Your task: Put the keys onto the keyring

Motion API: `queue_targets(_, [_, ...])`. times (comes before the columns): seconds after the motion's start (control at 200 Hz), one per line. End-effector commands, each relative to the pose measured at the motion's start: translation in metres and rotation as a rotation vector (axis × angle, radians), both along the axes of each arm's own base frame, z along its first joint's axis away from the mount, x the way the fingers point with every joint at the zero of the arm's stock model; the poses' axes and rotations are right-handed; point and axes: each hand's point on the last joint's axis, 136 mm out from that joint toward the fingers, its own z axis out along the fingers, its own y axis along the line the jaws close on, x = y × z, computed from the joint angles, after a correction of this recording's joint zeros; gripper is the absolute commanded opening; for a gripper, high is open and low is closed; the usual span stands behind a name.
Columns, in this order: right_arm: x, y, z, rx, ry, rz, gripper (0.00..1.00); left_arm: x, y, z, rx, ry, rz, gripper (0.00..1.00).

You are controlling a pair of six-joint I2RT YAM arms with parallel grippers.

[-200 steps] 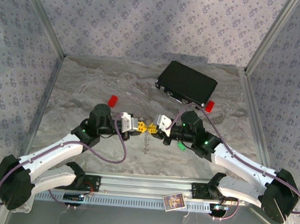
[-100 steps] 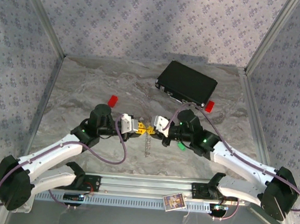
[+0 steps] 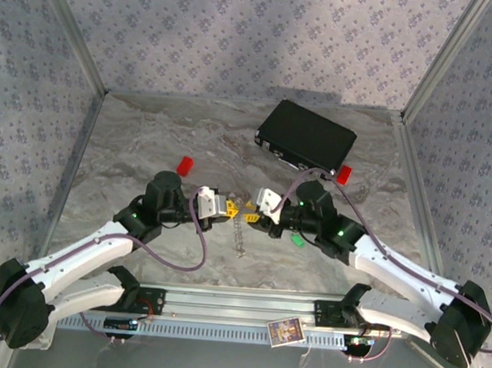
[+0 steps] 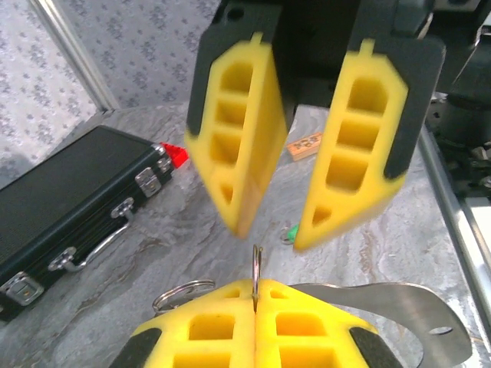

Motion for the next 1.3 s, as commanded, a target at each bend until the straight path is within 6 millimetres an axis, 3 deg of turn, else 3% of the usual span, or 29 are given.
queue_targets(0.0, [0.021,-0.025,0.015,0.133,0.059,-0.233,0.29,0.012,0.002,0.031,-0.055,-0.021,0.082,0.00])
queue_targets(0.1, [0.031,-0.054,-0.004,0.209,0.206,-0.467,0.43,0.022,0.007,0.033,-0.063,0.030,0.166,0.00])
queue_targets(0.285, [0.038,-0.124,-0.073,0.128,0.582,-1.006,0.43,0.026,0.009,0.029,-0.083,0.122,0.215,0.00])
queue_targets(0.41, [0.024,-0.146,-0.108,-0.006,0.747,-1.158,0.40,0.024,0.005,0.028,-0.090,0.160,0.193,0.00])
queue_targets(0.53, [0.013,-0.151,-0.137,-0.096,0.888,-1.202,0.40,0.027,0.003,0.025,-0.084,0.164,0.201,0.00])
queue_targets(0.81, [0.030,-0.146,-0.167,-0.216,0.987,-1.215,0.41,0.030,0.002,0.020,-0.078,0.148,0.208,0.00])
queue_targets(1.059, [0.051,-0.143,-0.179,-0.220,1.021,-1.197,0.36,0.029,0.000,0.013,-0.061,0.148,0.193,0.00])
queue_targets(1.294, [0.052,-0.139,-0.195,-0.258,1.064,-1.161,0.29,0.025,-0.004,0.006,-0.039,0.153,0.160,0.00])
